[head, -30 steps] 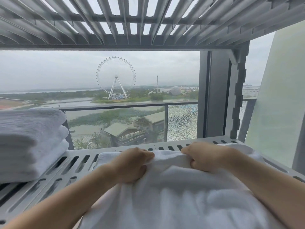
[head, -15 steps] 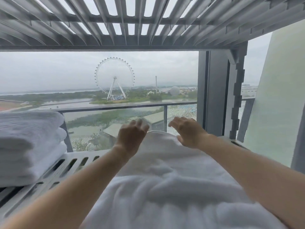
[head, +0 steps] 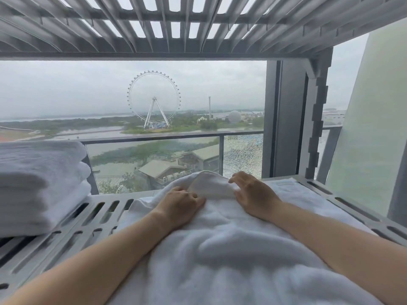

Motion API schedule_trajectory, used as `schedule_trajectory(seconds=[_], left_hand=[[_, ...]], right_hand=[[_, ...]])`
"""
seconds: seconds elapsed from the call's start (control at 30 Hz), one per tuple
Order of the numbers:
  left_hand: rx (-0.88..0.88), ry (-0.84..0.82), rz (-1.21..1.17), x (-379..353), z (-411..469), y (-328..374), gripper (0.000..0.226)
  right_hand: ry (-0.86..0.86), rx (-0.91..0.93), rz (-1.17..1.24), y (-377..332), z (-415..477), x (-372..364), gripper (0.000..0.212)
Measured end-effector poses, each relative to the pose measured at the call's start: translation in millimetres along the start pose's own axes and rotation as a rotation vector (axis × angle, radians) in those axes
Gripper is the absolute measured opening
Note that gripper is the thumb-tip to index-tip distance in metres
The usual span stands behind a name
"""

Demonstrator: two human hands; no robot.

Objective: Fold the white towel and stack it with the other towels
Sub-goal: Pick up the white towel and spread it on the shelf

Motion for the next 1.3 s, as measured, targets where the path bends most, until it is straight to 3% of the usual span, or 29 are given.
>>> schedule_trajectory(seconds=[0.13,0.27,0.3,0.43,0.6,0.7,0.87,1.03,1.13,1.2,1.3], left_hand=[[-0.074,0.015,-0.020,10,-22,11,0.036],[-0.087,-0.042,0.032,16,-36,13,0.036],[-0.067,-0.077,0.054,17,-34,11,0.035],[-0.039,-0.235,0.141,16,-11,9,0.034],[0.111,-0.326,0.028,2,33,2,0.043],[0.199,-0.266,-0.086,-15,42,-6,0.042],[0.311,-0.048,-0.383,-29,27,-25,0.038],[0.360,-0.091,-0.148,-21,16,-26,0.047],[0.350,-0.026,-0.092,-8,14,-21,0.037],[0.238,0.054,-0.168,2,14,-9,0.033],[0.149,0.064,-0.548,6,6,3,0.038]], right_hand=[[-0.023,0.078,-0.038,-16,-19,12,0.041],[-0.258,0.397,-0.363,-52,-35,5,0.040],[-0.333,0.397,-0.387,-54,-33,3,0.041],[-0.591,0.152,-0.314,-40,-4,-12,0.038],[-0.616,-0.005,-0.279,-22,31,-32,0.037],[-0.530,-0.057,-0.167,-18,38,-50,0.033],[-0.218,-0.205,0.185,1,33,-49,0.027],[-0.221,-0.200,0.194,2,29,-50,0.029],[-0.209,-0.241,0.188,4,25,-48,0.028],[-0.167,-0.261,0.164,6,21,-40,0.026],[-0.024,-0.254,0.058,-2,13,-20,0.021]])
Point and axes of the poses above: each hand's wrist, its own z-axis towards the middle knuckle, its own x-axis out of the back of the hand, y = z × x, the point moved 9 cm from there along z, towards the middle knuckle
